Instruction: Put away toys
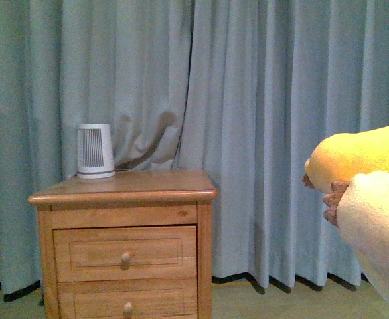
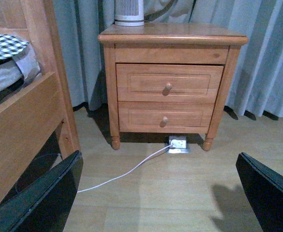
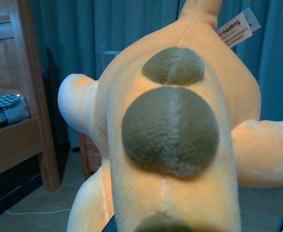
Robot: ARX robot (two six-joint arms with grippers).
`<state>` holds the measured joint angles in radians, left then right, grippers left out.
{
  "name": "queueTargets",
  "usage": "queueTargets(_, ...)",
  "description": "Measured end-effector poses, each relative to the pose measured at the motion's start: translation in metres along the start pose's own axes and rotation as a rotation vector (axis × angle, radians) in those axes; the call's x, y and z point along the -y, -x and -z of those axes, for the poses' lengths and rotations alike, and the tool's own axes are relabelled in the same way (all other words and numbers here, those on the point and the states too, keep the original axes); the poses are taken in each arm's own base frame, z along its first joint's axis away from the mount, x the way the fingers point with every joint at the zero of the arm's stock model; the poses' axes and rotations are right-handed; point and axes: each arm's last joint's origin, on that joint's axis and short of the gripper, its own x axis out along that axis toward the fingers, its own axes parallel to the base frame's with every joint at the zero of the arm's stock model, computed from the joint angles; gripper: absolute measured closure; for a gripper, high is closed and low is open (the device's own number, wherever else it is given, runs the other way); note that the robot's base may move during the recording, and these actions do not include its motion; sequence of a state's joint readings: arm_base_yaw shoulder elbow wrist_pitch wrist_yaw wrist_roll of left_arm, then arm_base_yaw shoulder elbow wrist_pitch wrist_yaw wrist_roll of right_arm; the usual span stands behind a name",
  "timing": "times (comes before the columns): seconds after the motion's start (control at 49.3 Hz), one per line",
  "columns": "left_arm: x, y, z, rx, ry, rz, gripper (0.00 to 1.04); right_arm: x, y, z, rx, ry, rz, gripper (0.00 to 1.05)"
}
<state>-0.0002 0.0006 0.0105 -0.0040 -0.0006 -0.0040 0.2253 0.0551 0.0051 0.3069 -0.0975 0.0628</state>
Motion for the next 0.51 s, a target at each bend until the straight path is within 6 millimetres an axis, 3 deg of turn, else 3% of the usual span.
queueTargets(0.507, 0.0, 0.0, 0.0002, -0.001, 0.0, 0.001, 0.06, 0.0, 0.0, 0.0, 0.0, 0.0, 0.001, 0.97)
